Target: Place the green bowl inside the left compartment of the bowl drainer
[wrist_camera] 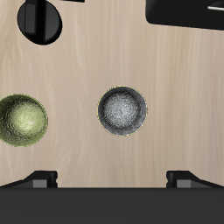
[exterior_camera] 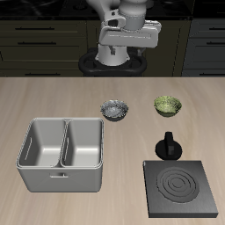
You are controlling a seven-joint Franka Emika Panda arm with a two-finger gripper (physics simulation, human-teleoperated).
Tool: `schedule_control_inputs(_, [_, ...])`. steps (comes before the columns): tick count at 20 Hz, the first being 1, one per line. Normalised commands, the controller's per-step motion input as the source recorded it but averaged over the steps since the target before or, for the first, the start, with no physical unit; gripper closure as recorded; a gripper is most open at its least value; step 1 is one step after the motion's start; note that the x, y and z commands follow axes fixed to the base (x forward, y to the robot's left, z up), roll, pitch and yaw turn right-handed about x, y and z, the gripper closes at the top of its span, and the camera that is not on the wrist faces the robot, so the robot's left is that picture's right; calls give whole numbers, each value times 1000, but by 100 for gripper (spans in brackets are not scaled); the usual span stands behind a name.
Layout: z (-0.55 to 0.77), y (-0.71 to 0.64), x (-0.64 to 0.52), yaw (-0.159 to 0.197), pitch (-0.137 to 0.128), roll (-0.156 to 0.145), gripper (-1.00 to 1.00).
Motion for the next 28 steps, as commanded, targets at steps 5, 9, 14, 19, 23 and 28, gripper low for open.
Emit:
schedule_control_inputs(5, [22, 437, 176, -3, 20, 40, -100])
schedule_control_inputs(9, [79, 491, 196, 14, -12, 45, -100])
schedule_control_inputs(14, [-67, 458, 201, -7, 20, 29, -100])
schedule_control_inputs(19, [-200, 384, 178, 4, 48, 36, -100])
schedule_control_inputs(23, [-151, 330, 62, 14, 35, 25, -100])
schedule_control_inputs(28, [-184, 320, 20, 17, 36, 45, -100])
